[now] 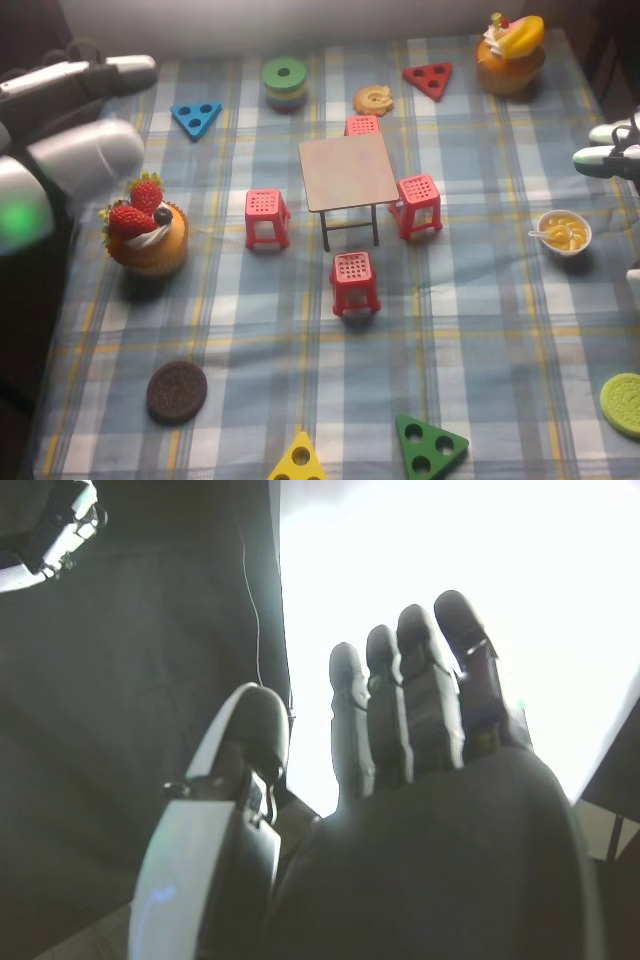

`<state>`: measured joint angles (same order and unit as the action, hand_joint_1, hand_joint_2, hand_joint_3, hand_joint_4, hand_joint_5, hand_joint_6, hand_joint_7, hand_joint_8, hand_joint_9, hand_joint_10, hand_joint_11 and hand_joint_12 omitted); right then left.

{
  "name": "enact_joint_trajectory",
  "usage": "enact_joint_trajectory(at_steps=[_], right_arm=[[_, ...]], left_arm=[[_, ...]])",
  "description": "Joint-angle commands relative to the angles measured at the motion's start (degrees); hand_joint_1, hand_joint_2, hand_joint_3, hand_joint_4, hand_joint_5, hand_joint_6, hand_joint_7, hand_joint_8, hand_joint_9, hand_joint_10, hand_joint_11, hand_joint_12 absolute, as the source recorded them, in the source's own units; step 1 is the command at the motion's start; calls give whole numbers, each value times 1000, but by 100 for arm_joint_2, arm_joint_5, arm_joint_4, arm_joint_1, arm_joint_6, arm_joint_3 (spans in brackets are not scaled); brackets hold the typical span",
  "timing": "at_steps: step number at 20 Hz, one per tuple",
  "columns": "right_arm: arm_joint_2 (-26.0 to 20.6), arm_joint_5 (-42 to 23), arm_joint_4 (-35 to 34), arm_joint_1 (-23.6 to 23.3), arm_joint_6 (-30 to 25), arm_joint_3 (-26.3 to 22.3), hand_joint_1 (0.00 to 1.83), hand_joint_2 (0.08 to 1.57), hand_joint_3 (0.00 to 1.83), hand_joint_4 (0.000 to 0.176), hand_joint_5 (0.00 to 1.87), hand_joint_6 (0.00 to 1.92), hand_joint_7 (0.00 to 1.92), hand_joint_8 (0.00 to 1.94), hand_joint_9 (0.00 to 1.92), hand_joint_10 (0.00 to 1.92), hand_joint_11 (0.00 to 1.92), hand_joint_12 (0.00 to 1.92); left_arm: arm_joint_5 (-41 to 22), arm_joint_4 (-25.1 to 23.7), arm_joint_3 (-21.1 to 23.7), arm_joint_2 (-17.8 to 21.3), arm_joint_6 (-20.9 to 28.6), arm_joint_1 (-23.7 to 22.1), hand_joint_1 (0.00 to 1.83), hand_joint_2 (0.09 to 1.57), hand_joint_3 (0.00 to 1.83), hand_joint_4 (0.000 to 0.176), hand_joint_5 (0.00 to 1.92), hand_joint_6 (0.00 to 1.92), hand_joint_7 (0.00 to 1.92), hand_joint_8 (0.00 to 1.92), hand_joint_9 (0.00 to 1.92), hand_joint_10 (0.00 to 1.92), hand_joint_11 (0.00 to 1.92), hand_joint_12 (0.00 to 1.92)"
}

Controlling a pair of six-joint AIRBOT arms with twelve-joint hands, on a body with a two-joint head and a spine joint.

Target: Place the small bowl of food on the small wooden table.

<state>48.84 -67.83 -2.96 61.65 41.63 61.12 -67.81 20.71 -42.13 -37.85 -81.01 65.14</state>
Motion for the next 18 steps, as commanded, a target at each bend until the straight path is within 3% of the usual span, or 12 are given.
enact_joint_trajectory(at_steps=[1,3,5,6,8,10,11,12,13,15,16,18], right_arm=[[-25,-651,-119,-96,-14,53,705,1121,3,0,439,2,366,2,325,10,38,732],[24,-536,-77,-177,-14,107,680,1114,0,0,443,0,365,0,327,4,32,742],[148,-153,113,-448,-14,238,648,1112,0,0,400,0,338,0,326,2,34,745],[250,157,293,-668,-25,348,638,1106,0,0,401,2,350,6,335,5,34,744],[335,473,516,-892,-69,466,602,1042,0,24,414,4,392,10,328,1,0,674],[348,596,571,-920,-76,506,633,993,0,13,439,1,454,3,393,6,101,638],[348,658,571,-920,-79,533,634,975,0,21,455,0,486,0,443,3,185,581],[363,745,572,-930,-93,576,628,953,1,12,453,0,521,0,494,2,280,518],[384,820,599,-950,-120,619,619,935,0,18,452,0,529,0,514,5,310,510],[496,1127,789,-1149,-198,755,661,916,0,3,443,0,570,0,540,3,287,536],[552,1255,863,-1238,-198,805,689,922,3,6,445,1,559,0,524,0,260,534],[641,1430,954,-1359,-198,888,745,933,0,0,479,0,551,0,534,0,294,535]], left_arm=[[-678,-33,-28,-11,38,-69,25,1202,1,148,421,4,286,2,202,6,0,206],[-658,-40,-41,-33,38,-84,0,1185,0,137,427,3,274,0,188,0,0,197],[-642,-32,-53,-51,38,-92,0,1178,1,101,447,5,285,5,186,3,0,244],[-630,-4,-62,-65,39,-91,5,1180,3,99,439,2,285,4,187,3,0,246],[-609,1,-73,-84,39,-91,0,1177,0,101,408,1,291,2,195,2,0,292],[-618,0,-76,-92,39,-93,0,1176,0,112,378,2,280,1,188,2,0,251],[-632,1,-77,-93,39,-93,0,1172,0,119,374,1,284,4,194,6,0,238],[-639,7,-80,-100,39,-93,0,1174,0,114,384,6,300,10,218,15,0,237],[-637,12,-83,-113,39,-94,1,1179,2,106,390,8,304,10,215,13,0,237],[-628,38,-85,-144,39,-96,0,1173,0,117,379,0,292,1,207,6,0,184],[-623,51,-85,-148,39,-95,0,1176,0,117,390,5,307,6,220,9,16,195],[-613,54,-91,-152,39,-96,0,1177,0,109,419,1,340,1,251,3,1,360]])
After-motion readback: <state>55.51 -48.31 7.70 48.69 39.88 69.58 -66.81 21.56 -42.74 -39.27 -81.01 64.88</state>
